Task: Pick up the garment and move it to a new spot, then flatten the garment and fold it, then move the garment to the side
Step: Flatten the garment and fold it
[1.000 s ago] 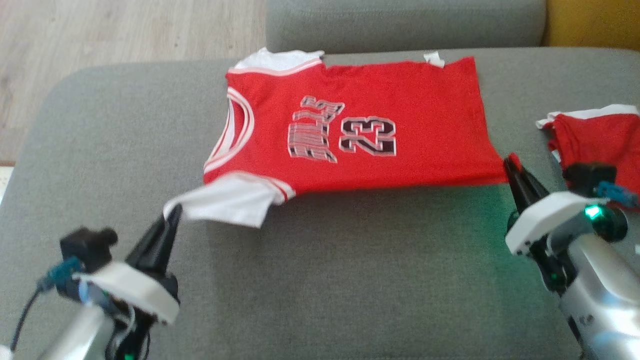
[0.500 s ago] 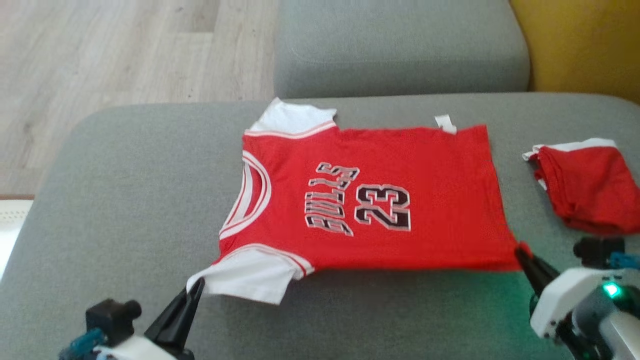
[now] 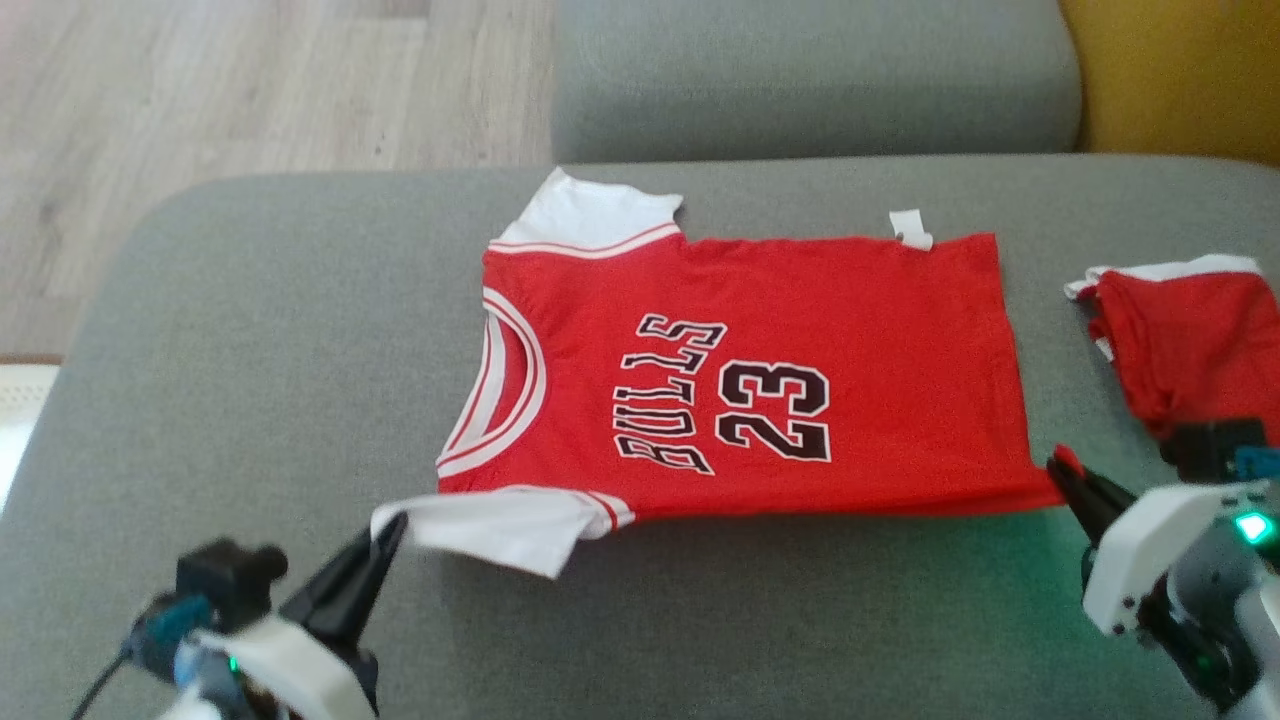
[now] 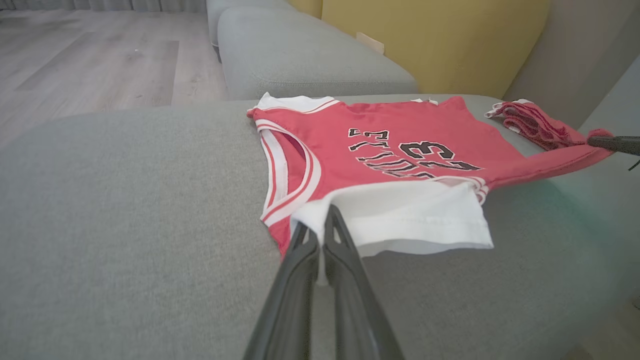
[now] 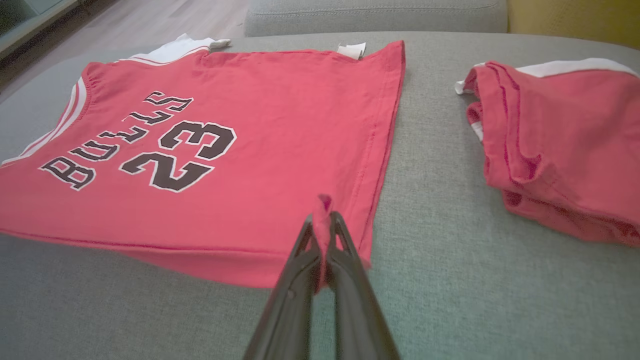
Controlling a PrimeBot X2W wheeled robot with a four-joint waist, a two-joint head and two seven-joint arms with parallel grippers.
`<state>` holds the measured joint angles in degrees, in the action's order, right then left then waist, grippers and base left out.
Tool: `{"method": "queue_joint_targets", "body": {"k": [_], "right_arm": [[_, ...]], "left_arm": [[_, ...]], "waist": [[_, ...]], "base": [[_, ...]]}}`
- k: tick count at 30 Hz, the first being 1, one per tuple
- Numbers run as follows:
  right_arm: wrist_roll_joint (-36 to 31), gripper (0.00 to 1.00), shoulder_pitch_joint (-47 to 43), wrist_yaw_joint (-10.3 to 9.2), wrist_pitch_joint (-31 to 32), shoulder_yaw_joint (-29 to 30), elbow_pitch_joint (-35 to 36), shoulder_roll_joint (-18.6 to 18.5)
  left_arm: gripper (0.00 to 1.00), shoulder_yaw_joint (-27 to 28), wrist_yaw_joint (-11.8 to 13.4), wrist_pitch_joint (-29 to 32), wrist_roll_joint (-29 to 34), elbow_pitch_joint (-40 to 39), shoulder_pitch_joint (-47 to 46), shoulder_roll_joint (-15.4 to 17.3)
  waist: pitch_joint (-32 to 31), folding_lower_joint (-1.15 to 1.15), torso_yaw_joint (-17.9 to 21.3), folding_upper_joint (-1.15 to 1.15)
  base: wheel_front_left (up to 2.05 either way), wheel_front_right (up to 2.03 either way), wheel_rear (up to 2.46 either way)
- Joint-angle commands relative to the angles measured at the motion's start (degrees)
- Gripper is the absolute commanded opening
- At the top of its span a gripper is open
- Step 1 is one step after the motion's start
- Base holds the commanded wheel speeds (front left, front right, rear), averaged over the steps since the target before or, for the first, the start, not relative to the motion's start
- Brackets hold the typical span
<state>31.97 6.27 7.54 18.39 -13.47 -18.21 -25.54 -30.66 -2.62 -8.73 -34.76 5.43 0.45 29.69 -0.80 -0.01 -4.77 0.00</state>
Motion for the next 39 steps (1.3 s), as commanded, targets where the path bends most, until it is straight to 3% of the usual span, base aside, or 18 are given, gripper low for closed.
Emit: {"method": "queue_joint_targets", "body": {"k": [1, 15, 28, 29, 30, 33, 39], "right_arm": [[-1.3, 0.0, 3.7, -0.05, 1.5, 0.4, 2.4, -0.5], [-7.2, 0.0, 12.0, -0.05, 7.4, 1.5, -1.6, 3.5], [-11.4, 0.0, 17.8, -0.05, 6.4, 2.7, -6.6, 5.7], [-12.1, 1.0, 18.3, -0.05, 5.8, 3.1, -7.0, 5.8], [-12.7, 1.0, 18.7, -0.05, 5.1, 3.6, -7.5, 6.1], [-13.0, 1.0, 19.5, -0.05, 2.1, 5.6, -7.8, 7.6], [-12.8, 1.0, 18.2, -0.05, -10.1, 7.4, -4.4, 9.9]], "left_arm": [[0.0, 2.5, -0.5, 0.6, 0.9, -0.3, -6.3, 2.5], [0.0, -3.2, -4.5, 7.7, 2.3, 13.9, -26.3, 2.3], [0.0, -14.3, -4.9, 5.5, 0.0, 24.5, -41.4, 1.6], [0.48, -14.7, -4.9, 4.8, -0.2, 25.5, -42.3, 1.4], [1.0, -14.5, -4.9, 3.7, -0.1, 26.8, -43.2, 1.2], [1.0, -13.4, -4.2, -0.5, -0.2, 30.4, -44.6, -0.7], [1.0, -7.3, -0.3, -6.0, -3.4, 32.0, -42.0, -4.8]], "waist": [[2.3, 0.01, 0.2, 0.0], [9.0, 0.01, 1.7, 0.0], [13.3, 0.01, 3.2, 0.0], [13.4, 0.01, 3.2, 0.0], [13.5, 0.01, 3.2, 0.0], [13.4, 0.01, 2.9, 0.0], [10.9, 0.01, 2.4, 0.0]], "base": [[0.0, 0.0, 0.0], [0.0, 0.0, 0.0], [0.0, 0.0, 0.0], [0.0, 0.0, 0.0], [0.0, 0.0, 0.0], [0.0, 0.0, 0.0], [0.0, 0.0, 0.0]]}}
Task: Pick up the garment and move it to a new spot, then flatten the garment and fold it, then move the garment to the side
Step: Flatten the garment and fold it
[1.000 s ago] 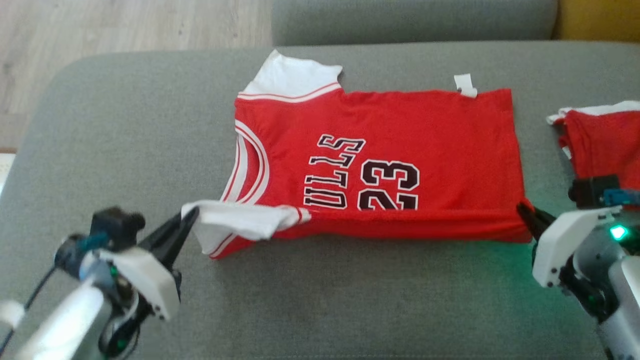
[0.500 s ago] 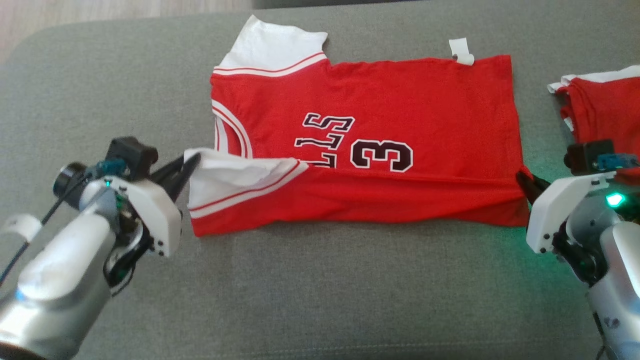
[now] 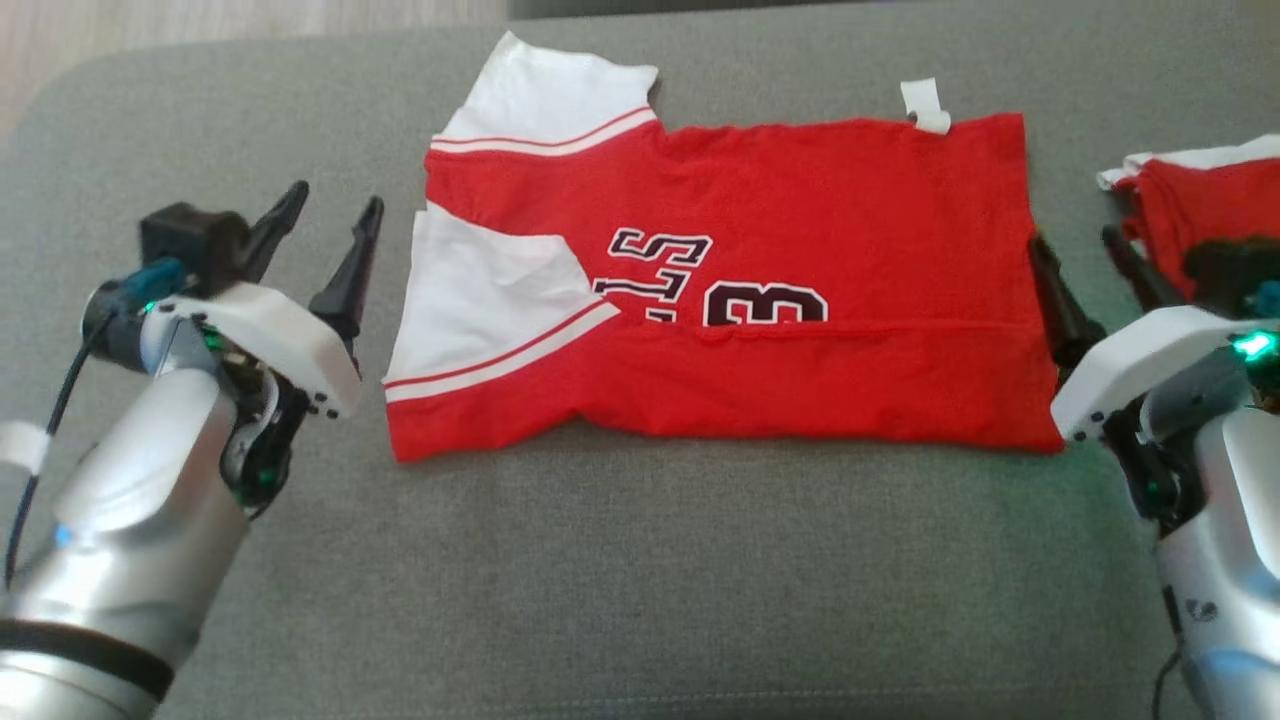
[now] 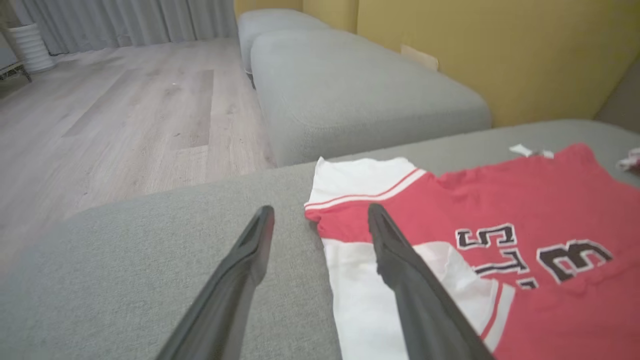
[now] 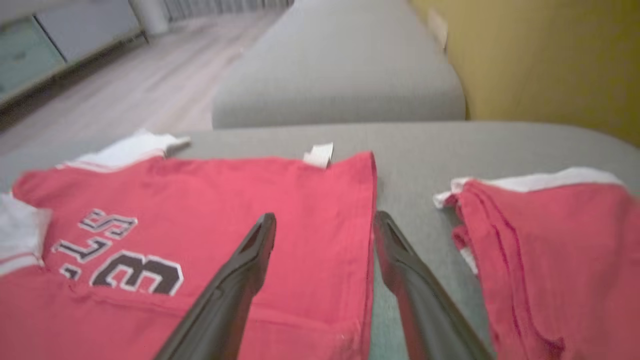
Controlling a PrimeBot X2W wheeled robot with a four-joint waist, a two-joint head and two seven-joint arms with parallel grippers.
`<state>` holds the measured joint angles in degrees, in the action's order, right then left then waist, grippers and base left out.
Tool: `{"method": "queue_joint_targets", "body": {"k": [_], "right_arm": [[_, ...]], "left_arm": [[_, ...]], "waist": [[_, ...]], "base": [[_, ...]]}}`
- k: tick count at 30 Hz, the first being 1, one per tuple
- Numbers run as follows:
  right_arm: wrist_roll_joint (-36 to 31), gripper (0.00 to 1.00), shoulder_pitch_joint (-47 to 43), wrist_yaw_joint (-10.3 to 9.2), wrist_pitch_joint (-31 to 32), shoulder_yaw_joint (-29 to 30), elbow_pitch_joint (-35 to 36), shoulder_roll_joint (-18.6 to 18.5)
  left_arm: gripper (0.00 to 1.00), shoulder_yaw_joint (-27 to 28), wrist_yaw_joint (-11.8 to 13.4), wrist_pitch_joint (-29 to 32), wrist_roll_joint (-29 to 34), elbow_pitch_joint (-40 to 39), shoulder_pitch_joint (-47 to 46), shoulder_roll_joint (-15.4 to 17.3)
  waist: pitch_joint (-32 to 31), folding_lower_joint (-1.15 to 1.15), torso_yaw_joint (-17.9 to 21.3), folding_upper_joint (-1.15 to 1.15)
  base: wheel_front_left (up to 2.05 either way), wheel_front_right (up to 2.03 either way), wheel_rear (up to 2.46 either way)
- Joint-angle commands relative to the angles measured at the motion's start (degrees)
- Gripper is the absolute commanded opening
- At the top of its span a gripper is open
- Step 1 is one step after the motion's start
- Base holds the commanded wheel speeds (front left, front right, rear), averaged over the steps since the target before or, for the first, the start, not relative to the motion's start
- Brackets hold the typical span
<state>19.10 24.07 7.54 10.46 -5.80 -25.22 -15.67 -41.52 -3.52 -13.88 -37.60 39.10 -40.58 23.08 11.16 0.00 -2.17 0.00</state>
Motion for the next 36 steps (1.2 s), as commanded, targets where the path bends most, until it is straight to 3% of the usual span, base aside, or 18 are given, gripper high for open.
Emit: {"method": "queue_joint_targets", "body": {"k": [1, 5, 7, 8, 12, 16, 21, 27, 36], "right_arm": [[-0.1, 1.0, -0.2, -0.05, -4.5, 0.0, 3.4, 0.4], [-0.1, 1.0, -3.5, -0.05, -12.7, 1.5, 6.8, 3.5], [-0.6, 1.0, -5.5, -0.05, -15.9, 1.9, 8.2, 5.3], [-0.6, 1.0, -5.5, -0.05, -15.9, 1.9, 8.2, 5.3], [-2.4, 1.0, -9.8, -0.05, -20.9, 4.6, 10.2, 9.0], [-2.1, 1.0, -14.2, -0.05, -23.0, 6.2, 12.1, 11.6], [-1.8, 1.0, -18.6, -0.05, -24.0, 6.5, 13.0, 12.6], [-1.2, 1.0, -19.1, -0.05, -24.3, 5.9, 13.3, 12.8], [-1.3, 1.0, -17.6, -0.05, -23.4, 5.1, 14.0, 12.8]], "left_arm": [[1.0, 5.5, 1.2, -1.0, -1.0, -2.9, 0.1, 1.2], [1.0, 17.6, 4.2, -1.1, 0.0, -14.1, 8.0, -1.7], [1.0, 22.7, 4.5, -1.1, 1.7, -19.3, 13.5, -3.8], [1.0, 22.7, 4.5, -1.1, 1.7, -19.3, 13.5, -3.8], [1.0, 30.8, 4.1, -1.1, 5.3, -27.1, 23.7, -9.3], [1.0, 35.7, 2.4, -1.1, 9.3, -30.8, 31.3, -14.9], [1.0, 38.0, 0.3, -1.1, 13.5, -29.9, 37.2, -18.4], [1.0, 39.7, -0.8, -1.1, 16.8, -27.5, 37.8, -19.7], [1.0, 39.6, 0.6, -1.1, 20.2, -14.8, 33.1, -20.0]], "waist": [[-1.7, 0.0, -0.3, 0.0], [-4.5, 0.0, -0.4, 0.0], [-5.9, 0.0, -0.2, 0.0], [-5.9, 0.0, -0.2, 0.0], [-8.5, 0.0, 0.3, 0.0], [-10.1, 0.0, 0.6, 0.0], [-11.0, 0.0, 1.3, 0.0], [-10.0, 0.0, 2.7, 0.0], [-6.8, 0.0, 5.2, 0.0]], "base": [[0.0, 0.0, 0.0], [0.0, 0.0, 0.0], [0.0, 0.0, 0.0], [0.0, 0.0, 0.0], [0.0, 0.0, 0.0], [0.0, 0.0, 0.0], [0.0, 0.0, 0.0], [0.0, 0.0, 0.0], [0.0, 0.0, 0.0]]}}
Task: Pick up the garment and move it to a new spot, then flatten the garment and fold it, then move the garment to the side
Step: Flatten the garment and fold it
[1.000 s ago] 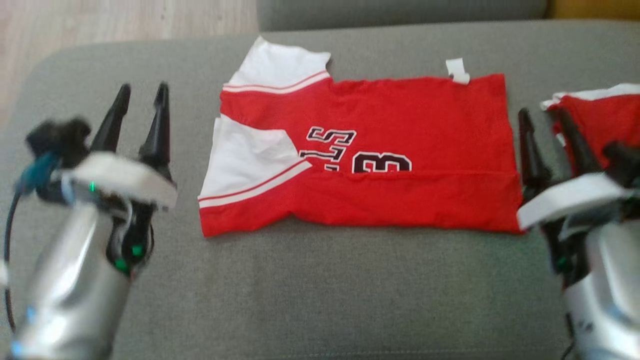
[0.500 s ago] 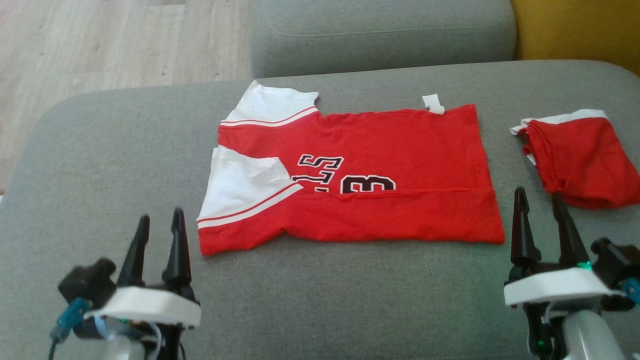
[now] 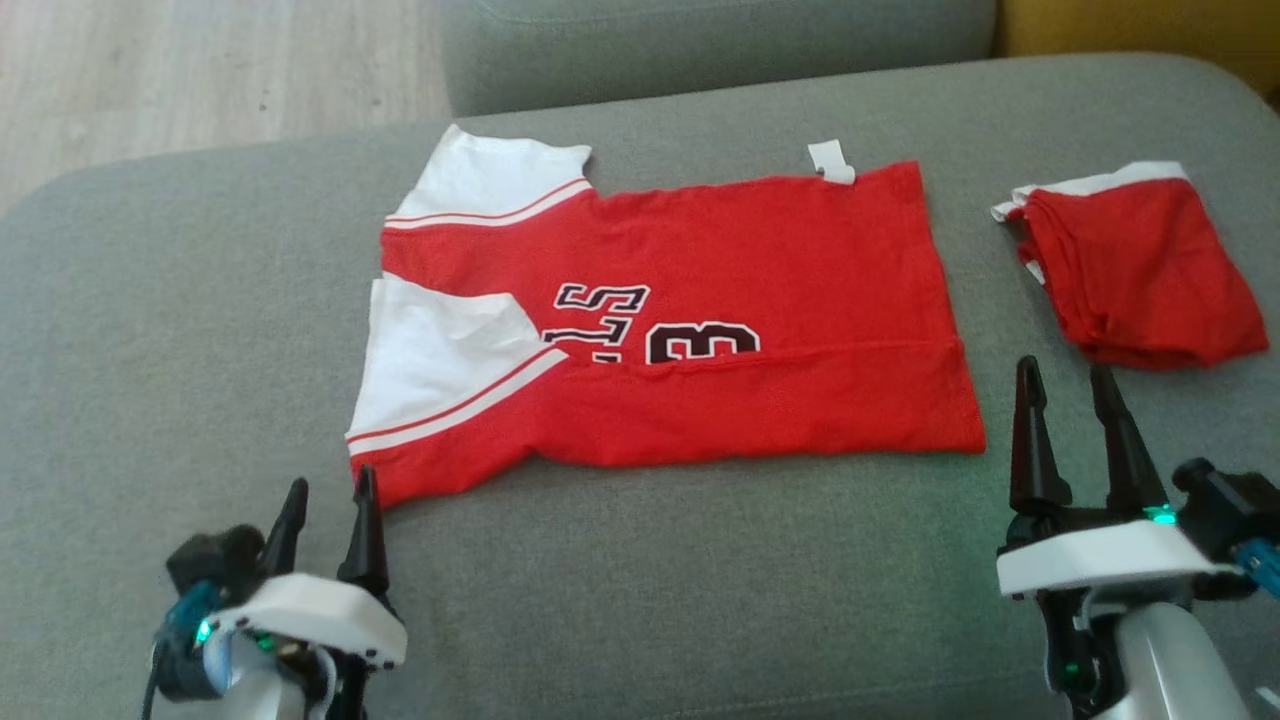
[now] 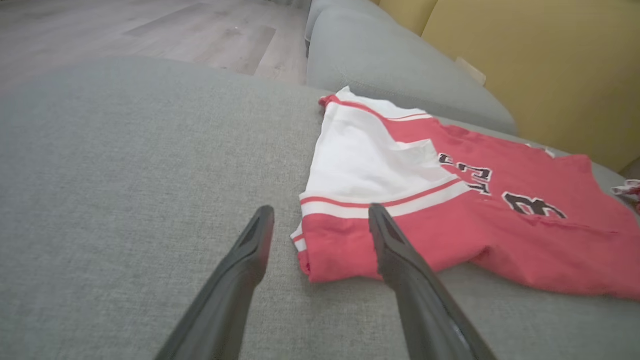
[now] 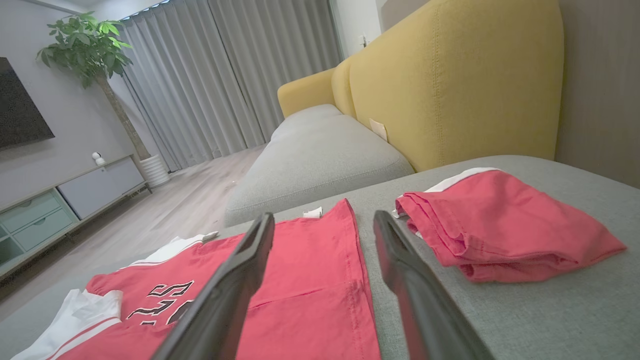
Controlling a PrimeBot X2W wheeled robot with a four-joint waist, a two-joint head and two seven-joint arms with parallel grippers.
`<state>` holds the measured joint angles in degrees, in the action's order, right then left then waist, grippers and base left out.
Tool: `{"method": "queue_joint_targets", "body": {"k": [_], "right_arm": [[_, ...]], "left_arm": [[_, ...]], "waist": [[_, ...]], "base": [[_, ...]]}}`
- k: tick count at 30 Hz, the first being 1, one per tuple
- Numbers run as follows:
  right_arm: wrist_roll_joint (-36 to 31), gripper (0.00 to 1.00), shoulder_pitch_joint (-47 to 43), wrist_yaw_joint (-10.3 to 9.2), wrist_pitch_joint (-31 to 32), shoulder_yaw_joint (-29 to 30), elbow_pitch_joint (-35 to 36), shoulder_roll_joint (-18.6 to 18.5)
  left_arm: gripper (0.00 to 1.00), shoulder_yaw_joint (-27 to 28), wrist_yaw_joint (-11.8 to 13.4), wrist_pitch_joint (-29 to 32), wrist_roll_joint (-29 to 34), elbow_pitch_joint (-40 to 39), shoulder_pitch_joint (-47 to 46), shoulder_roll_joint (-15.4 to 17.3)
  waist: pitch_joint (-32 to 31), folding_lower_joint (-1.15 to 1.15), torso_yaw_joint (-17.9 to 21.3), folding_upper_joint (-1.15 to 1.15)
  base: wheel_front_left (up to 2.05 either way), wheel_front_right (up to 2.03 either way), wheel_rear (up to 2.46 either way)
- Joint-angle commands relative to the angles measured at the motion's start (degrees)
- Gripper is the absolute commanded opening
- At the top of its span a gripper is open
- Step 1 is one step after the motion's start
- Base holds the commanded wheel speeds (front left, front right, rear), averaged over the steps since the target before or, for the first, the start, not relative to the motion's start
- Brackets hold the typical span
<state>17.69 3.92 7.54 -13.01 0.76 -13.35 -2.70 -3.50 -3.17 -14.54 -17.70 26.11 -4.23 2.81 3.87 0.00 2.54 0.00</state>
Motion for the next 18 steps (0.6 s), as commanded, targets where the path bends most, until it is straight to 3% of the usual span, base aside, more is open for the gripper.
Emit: {"method": "queue_joint_targets", "body": {"k": [1, 9, 18], "right_arm": [[0.1, 1.0, 2.5, -0.05, 0.3, -1.6, 2.0, -0.2], [0.3, 1.0, 3.3, -0.05, 0.6, -2.4, 2.1, -0.2], [1.7, 1.0, 4.4, -0.05, 1.2, -2.8, 2.5, -0.2]], "left_arm": [[1.0, 1.3, 0.4, -0.2, 0.6, 0.0, -4.1, 0.4], [1.0, -0.1, 2.0, 2.8, 2.2, 12.9, -10.7, 2.0], [1.0, -1.5, 3.3, 3.1, 3.8, 19.8, -14.1, 3.0]], "waist": [[0.8, 0.0, 0.7, 0.0], [3.2, 0.0, 2.2, 0.0], [4.8, 0.0, 2.8, 0.0]], "base": [[0.0, 0.0, 0.0], [0.0, 0.0, 0.0], [0.0, 0.0, 0.0]]}}
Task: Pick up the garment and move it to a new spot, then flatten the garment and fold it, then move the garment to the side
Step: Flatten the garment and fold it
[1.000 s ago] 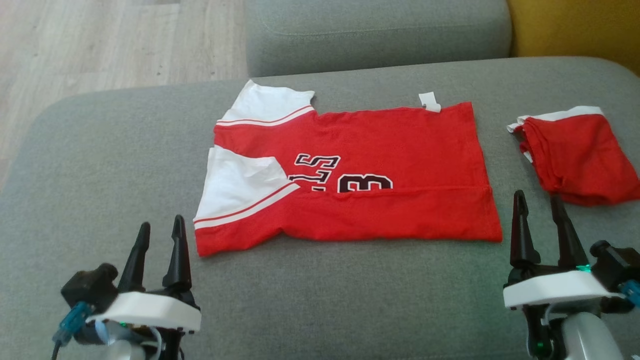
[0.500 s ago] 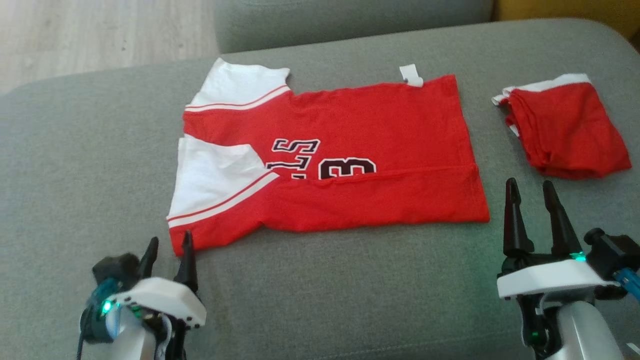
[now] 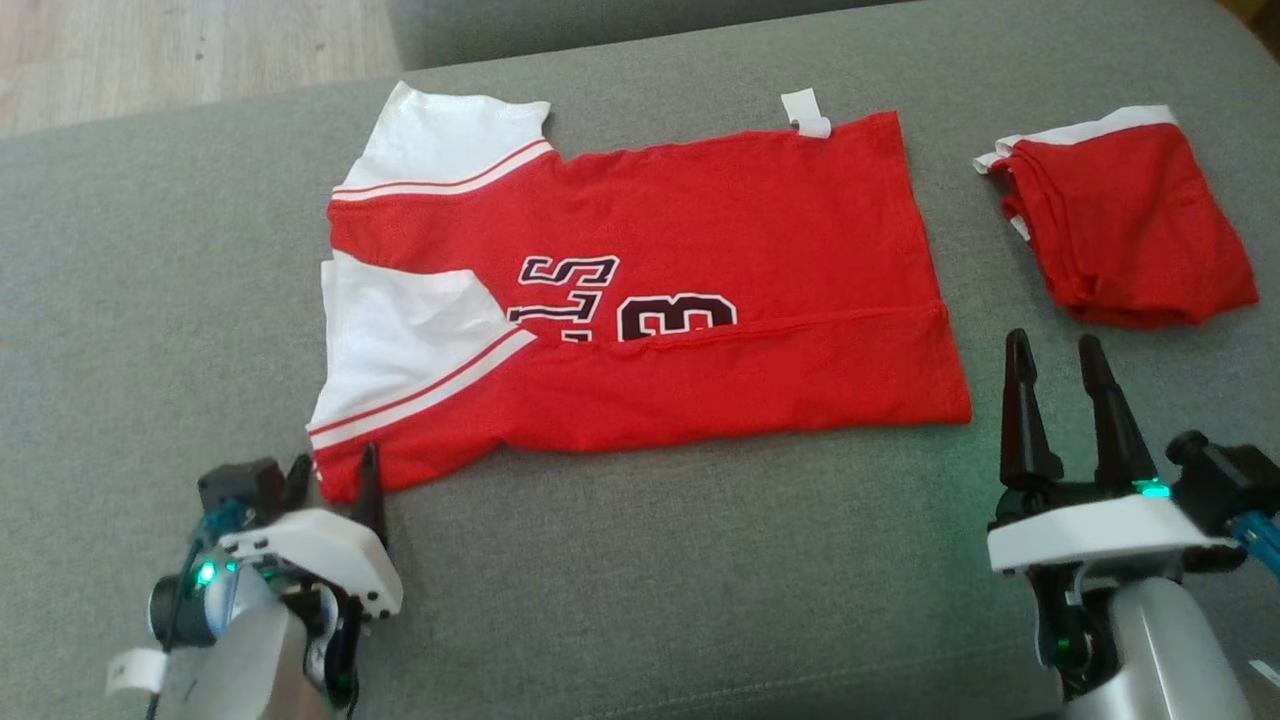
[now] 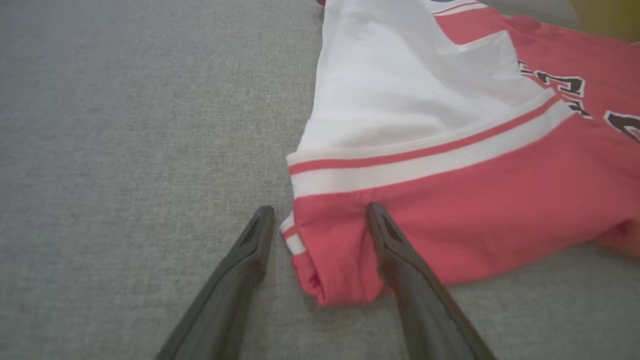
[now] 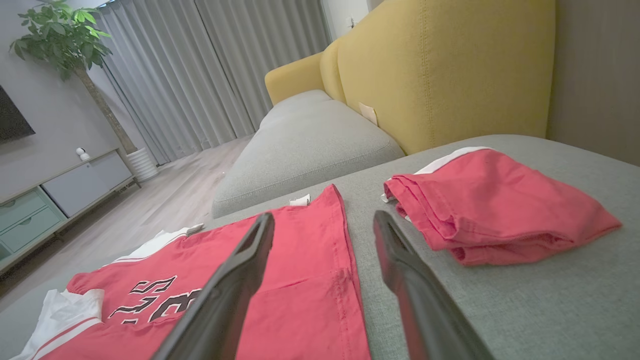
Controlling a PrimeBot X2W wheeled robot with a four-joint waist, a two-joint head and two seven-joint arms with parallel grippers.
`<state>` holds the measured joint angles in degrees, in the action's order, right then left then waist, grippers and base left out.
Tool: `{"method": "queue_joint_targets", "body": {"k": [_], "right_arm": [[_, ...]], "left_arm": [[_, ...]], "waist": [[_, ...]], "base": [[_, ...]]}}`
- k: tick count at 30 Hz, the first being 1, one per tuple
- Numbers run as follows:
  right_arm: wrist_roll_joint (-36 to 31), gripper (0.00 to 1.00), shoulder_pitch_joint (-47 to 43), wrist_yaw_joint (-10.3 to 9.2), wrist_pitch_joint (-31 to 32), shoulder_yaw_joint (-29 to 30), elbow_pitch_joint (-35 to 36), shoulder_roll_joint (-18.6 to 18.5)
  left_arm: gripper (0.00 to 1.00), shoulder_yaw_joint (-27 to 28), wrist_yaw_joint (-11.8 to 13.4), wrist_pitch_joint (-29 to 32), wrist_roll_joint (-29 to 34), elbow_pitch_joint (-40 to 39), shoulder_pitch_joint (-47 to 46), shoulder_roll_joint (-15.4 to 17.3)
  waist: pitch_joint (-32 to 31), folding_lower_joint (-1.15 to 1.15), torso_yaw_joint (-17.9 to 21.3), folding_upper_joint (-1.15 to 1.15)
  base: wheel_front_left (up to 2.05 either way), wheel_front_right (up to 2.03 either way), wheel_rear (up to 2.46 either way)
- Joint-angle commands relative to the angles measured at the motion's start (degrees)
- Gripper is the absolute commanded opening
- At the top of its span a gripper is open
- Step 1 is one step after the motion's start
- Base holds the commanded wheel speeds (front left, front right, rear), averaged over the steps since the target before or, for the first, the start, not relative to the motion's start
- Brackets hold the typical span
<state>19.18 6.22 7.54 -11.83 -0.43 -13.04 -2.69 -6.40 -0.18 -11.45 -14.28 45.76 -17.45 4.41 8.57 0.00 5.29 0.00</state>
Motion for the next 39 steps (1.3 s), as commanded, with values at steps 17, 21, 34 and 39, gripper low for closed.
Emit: {"method": "queue_joint_targets", "body": {"k": [17, 21, 34, 39], "right_arm": [[0.7, 1.0, 5.5, -0.05, 9.1, 1.7, -10.4, -0.2], [1.6, 1.0, 9.0, -0.05, 10.1, 3.0, -16.7, -0.2], [-0.9, 0.0, 17.5, -0.05, 9.4, 2.9, -35.0, -0.2], [-3.4, 0.0, 18.4, -0.05, 6.9, 2.8, -37.7, -0.2]], "left_arm": [[0.0, -2.0, -2.4, -3.5, 2.9, -8.1, -2.8, 1.3], [0.0, -2.4, -2.9, -3.5, 4.2, -16.0, -0.7, 1.1], [0.0, -4.6, -4.2, -3.5, 5.1, -20.0, 2.0, 0.4], [0.0, -4.4, -4.1, -3.5, 5.1, -19.0, 2.8, 0.6]], "waist": [[0.3, 0.0, -3.1, 0.0], [0.9, 0.0, -4.6, 0.0], [1.3, 0.0, -7.7, 0.0], [0.1, 0.0, -7.3, 0.0]], "base": [[0.0, 0.0, 0.0], [0.0, 0.0, 0.0], [0.0, 0.0, 0.0], [0.0, 0.0, 0.0]]}}
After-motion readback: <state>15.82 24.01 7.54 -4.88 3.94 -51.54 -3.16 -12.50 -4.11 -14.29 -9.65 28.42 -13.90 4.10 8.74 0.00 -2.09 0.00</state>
